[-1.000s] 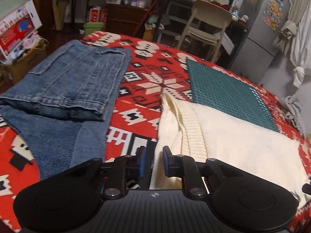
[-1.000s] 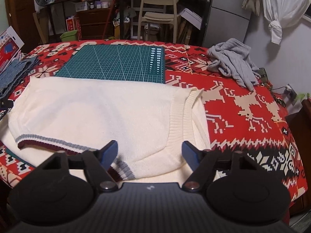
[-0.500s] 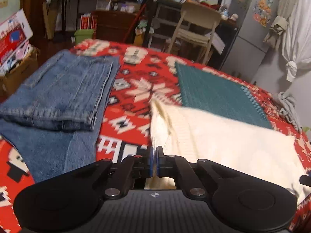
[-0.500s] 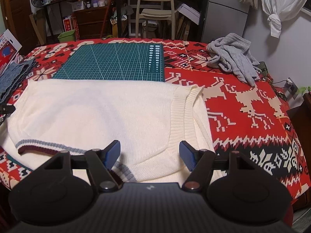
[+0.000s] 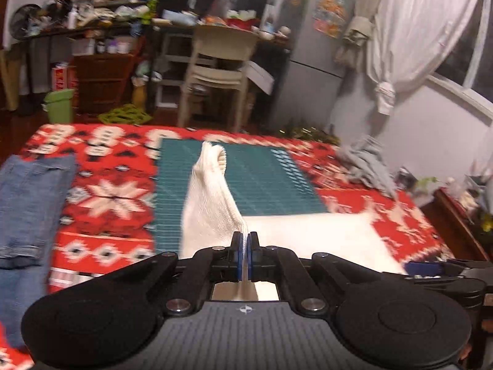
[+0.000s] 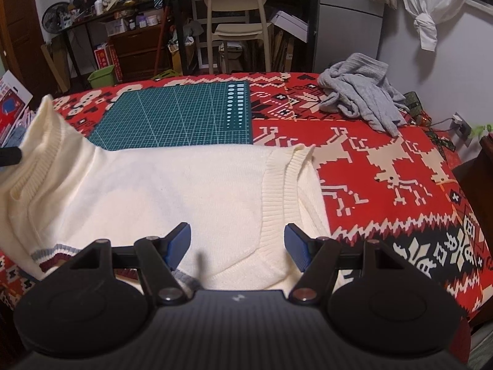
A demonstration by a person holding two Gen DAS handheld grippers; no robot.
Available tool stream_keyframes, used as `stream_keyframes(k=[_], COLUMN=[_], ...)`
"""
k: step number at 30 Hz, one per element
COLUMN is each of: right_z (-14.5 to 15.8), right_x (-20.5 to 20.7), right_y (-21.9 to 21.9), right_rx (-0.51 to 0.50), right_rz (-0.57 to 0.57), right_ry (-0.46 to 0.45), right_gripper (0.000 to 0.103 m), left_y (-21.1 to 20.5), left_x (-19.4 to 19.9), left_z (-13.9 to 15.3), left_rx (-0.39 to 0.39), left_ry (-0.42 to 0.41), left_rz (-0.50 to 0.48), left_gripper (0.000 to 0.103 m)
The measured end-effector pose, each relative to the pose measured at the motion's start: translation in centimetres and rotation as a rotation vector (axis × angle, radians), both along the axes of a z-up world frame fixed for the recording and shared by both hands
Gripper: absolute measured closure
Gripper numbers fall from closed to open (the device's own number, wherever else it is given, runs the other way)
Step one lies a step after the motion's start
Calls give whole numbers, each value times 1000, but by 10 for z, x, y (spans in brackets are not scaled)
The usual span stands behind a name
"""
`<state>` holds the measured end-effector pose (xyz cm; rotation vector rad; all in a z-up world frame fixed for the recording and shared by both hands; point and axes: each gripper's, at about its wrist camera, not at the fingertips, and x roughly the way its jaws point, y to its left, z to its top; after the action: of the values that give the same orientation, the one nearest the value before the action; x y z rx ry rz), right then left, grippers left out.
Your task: Fold clothes
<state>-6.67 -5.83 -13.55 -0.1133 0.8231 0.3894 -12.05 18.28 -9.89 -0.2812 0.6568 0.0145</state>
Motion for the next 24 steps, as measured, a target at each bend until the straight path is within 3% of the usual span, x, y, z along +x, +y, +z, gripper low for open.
stream_keyframes(k=[4, 10, 17, 20, 24], right_z=[0, -1, -3, -3, -3], right_x=[-1, 0, 0, 1, 1], right_y=[-10, -18, -11, -4, 8], right_rx=[6, 18, 41, 57, 90], right_rz=[-20, -42, -37, -23, 3], right_ry=[4, 17, 25, 30, 47], right_gripper=[32, 32, 31, 33, 59], left_y=[-30, -54, -38, -28, -12], left_x=[23, 41, 21, 7, -11], left_z=[-27, -69, -52, -41, -24], left_rx=[-76, -111, -204, -272, -283], left_ry=[49, 107, 95, 76, 35], left_rz=[-51, -52, -62, -67, -40], left_gripper=[100, 100, 96, 88, 88])
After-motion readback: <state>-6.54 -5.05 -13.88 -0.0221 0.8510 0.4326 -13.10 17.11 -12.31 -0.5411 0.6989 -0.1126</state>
